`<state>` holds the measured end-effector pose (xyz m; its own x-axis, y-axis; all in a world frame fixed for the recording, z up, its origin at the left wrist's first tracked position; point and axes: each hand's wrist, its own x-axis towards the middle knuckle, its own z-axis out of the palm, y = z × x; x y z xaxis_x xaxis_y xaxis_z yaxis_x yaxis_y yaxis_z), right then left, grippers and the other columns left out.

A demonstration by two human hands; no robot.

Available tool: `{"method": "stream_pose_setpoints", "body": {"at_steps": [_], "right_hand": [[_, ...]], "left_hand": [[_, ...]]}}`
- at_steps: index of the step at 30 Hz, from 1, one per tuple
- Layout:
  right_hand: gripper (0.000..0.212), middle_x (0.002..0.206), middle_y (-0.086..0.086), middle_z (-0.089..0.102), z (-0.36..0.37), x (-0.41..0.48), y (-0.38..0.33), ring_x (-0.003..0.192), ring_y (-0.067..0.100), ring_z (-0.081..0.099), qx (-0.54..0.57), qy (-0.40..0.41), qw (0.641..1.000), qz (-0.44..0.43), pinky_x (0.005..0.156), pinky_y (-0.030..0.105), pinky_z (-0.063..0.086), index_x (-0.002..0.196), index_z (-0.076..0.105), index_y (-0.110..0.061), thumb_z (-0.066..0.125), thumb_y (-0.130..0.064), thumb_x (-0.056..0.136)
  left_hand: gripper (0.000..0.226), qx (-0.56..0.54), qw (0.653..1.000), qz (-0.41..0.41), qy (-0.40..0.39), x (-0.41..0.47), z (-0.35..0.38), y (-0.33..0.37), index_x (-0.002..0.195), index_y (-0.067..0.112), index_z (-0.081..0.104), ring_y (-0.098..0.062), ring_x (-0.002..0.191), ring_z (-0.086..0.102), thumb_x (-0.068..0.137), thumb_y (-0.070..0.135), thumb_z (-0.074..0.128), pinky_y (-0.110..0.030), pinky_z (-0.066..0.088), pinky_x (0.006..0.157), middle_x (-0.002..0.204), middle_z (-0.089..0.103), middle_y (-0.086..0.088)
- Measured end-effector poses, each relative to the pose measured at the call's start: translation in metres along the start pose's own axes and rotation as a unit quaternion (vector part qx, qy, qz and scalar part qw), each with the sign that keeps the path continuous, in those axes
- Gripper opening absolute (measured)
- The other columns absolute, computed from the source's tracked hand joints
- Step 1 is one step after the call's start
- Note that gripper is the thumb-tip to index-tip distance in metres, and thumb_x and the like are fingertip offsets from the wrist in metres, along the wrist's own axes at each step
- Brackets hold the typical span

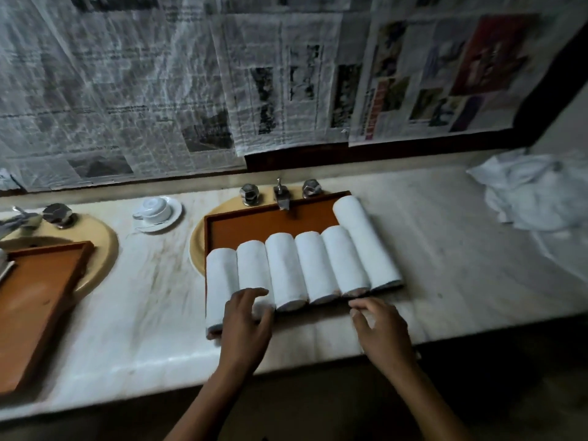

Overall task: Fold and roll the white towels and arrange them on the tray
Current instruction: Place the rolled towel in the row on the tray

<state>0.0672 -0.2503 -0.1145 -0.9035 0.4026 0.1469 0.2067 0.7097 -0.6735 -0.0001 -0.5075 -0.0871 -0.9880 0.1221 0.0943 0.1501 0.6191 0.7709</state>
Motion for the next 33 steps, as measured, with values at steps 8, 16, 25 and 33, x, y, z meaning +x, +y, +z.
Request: {"method": "stream_pose_setpoints", "body": {"at_steps": [8,16,25,33], "right_hand": [[0.019,0.11,-0.013,0.068,-0.098,-0.014,0.086,0.106,0.006,0.06,0.048,-0.004,0.997,0.054,0.088,0.014,0.043,0.106,0.073,-0.026,0.07,-0.012,0.094],[0.02,0.099,-0.011,0.068,-0.2,-0.014,0.182,0.097,0.002,0.06,0.023,0.08,0.993,0.08,0.091,0.017,0.045,0.099,0.074,-0.022,0.073,-0.005,0.088],[0.021,0.095,-0.02,0.063,-0.287,0.008,0.262,0.093,0.01,0.066,0.005,0.152,0.98,0.127,0.088,0.032,0.055,0.096,0.076,-0.02,0.072,-0.002,0.086],[0.019,0.11,-0.007,0.068,-0.333,0.068,0.307,0.101,0.008,0.062,-0.008,0.138,0.975,0.174,0.084,0.016,0.041,0.107,0.074,-0.022,0.069,-0.013,0.092]], "left_hand": [[0.022,-0.03,0.997,0.039,-0.053,0.018,0.081,0.087,0.115,0.031,0.067,-0.006,0.107,0.055,0.095,0.02,0.066,-0.005,0.037,0.078,0.117,0.061,0.012],[0.018,-0.067,0.987,0.081,-0.119,0.03,0.182,0.17,0.105,0.029,0.07,-0.009,0.099,0.067,0.096,0.014,0.065,-0.032,0.054,0.081,0.106,0.072,0.014],[0.02,-0.071,0.963,0.151,-0.213,0.043,0.284,0.269,0.099,0.032,0.072,0.002,0.09,0.068,0.095,0.014,0.067,-0.028,0.054,0.077,0.098,0.074,0.015],[0.017,-0.091,0.947,0.177,-0.251,0.087,0.36,0.334,0.095,0.032,0.073,0.003,0.088,0.067,0.094,0.016,0.068,-0.012,0.048,0.071,0.093,0.074,0.017]]}}
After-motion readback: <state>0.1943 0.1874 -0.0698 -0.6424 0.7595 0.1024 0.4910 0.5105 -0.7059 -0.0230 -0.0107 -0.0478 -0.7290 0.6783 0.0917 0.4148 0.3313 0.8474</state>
